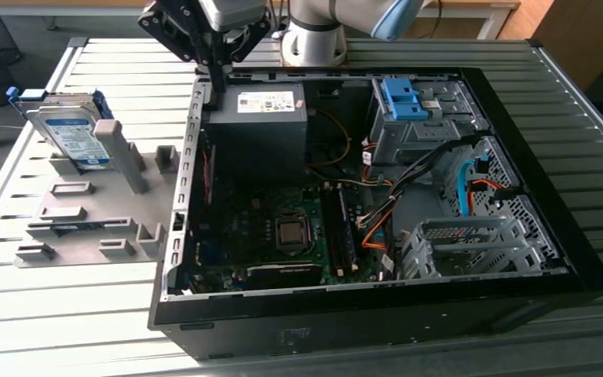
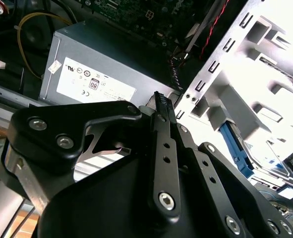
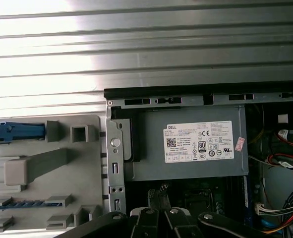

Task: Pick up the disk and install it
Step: 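Reach for the disk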

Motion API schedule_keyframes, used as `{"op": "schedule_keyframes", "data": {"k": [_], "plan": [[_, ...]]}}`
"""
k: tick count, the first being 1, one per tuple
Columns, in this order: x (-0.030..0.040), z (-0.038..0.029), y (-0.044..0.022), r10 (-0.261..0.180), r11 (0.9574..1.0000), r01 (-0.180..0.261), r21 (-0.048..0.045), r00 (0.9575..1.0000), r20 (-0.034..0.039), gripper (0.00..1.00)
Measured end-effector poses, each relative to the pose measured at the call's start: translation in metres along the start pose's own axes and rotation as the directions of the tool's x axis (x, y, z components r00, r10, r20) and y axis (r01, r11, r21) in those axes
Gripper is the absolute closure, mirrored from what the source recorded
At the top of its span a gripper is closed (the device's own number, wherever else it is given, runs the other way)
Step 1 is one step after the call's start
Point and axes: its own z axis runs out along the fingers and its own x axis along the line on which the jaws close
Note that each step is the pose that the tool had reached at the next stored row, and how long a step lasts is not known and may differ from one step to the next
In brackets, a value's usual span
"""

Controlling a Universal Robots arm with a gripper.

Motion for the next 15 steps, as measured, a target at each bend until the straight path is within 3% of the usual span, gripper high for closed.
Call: {"op": "schedule_keyframes", "data": {"k": [15], "plan": [[0.0093, 0.0008, -0.0007, 0.000, 1.0000, 0.000, 0.0001, 1.0000, -0.0012, 0.89]]}}
